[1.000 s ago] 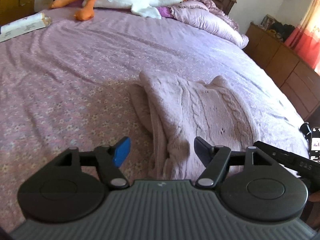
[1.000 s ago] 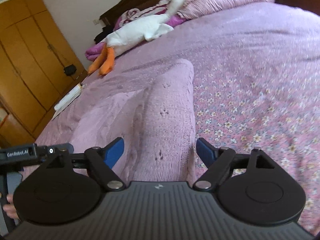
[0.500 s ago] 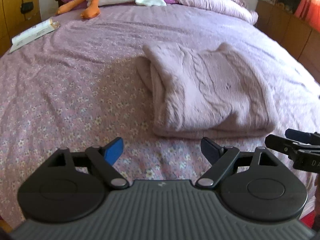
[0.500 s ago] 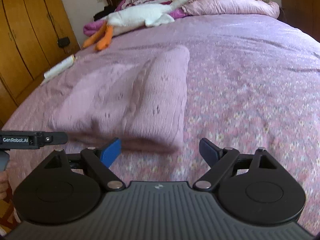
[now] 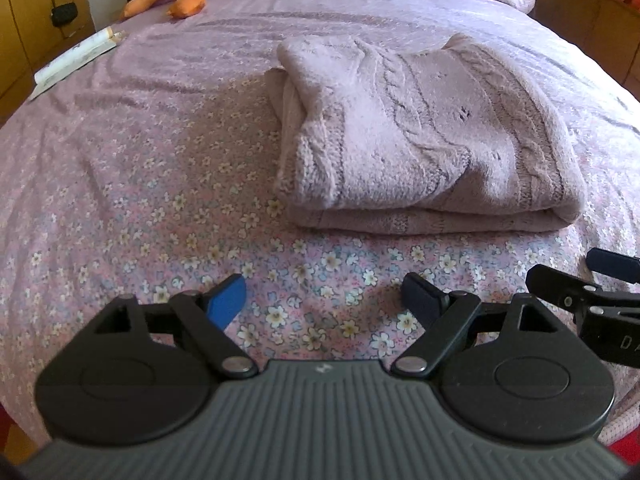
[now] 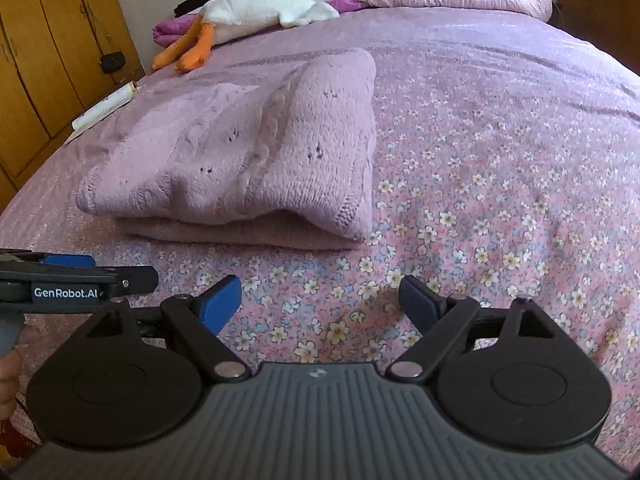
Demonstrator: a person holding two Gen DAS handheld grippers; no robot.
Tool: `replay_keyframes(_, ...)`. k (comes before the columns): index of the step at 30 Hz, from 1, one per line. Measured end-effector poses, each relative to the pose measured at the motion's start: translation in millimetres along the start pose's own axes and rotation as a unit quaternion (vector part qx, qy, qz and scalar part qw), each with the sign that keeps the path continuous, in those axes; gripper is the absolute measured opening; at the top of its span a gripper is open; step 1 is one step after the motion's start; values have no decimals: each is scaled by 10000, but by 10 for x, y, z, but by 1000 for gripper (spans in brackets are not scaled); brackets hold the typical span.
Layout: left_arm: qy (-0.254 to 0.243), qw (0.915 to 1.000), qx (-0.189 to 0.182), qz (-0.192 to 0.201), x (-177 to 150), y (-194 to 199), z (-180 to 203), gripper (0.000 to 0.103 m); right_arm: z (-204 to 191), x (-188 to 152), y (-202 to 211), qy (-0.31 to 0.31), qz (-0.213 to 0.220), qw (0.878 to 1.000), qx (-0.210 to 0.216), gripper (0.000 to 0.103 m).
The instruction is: Fold small clothes
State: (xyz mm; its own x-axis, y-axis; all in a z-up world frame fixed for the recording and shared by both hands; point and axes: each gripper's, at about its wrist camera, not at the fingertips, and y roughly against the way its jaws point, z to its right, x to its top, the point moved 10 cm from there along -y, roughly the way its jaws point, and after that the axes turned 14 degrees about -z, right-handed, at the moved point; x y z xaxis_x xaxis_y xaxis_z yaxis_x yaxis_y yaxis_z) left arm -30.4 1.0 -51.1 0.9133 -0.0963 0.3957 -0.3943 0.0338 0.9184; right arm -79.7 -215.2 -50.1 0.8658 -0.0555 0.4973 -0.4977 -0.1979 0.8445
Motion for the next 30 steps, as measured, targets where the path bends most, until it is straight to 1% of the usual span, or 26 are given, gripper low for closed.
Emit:
replay_keyframes(8, 92, 9999, 108, -49, 2, -42, -7, 94, -9, 4, -59, 7, -39, 9999, -105, 94)
replay_keyframes(15, 122, 9999, 99, -67, 5, -54, -33, 95, -17, -2, -93, 27, -54, 9998, -175, 97)
replay_keyframes(18, 154, 9997, 122, -108, 4, -61, -41, 97, -5, 4, -89, -47, -38, 9999, -140, 97)
replay_keyframes(30, 160, 9997, 181, -86, -6, -53, -31, 97, -1, 14, -93, -91, -69, 9999, -101, 97)
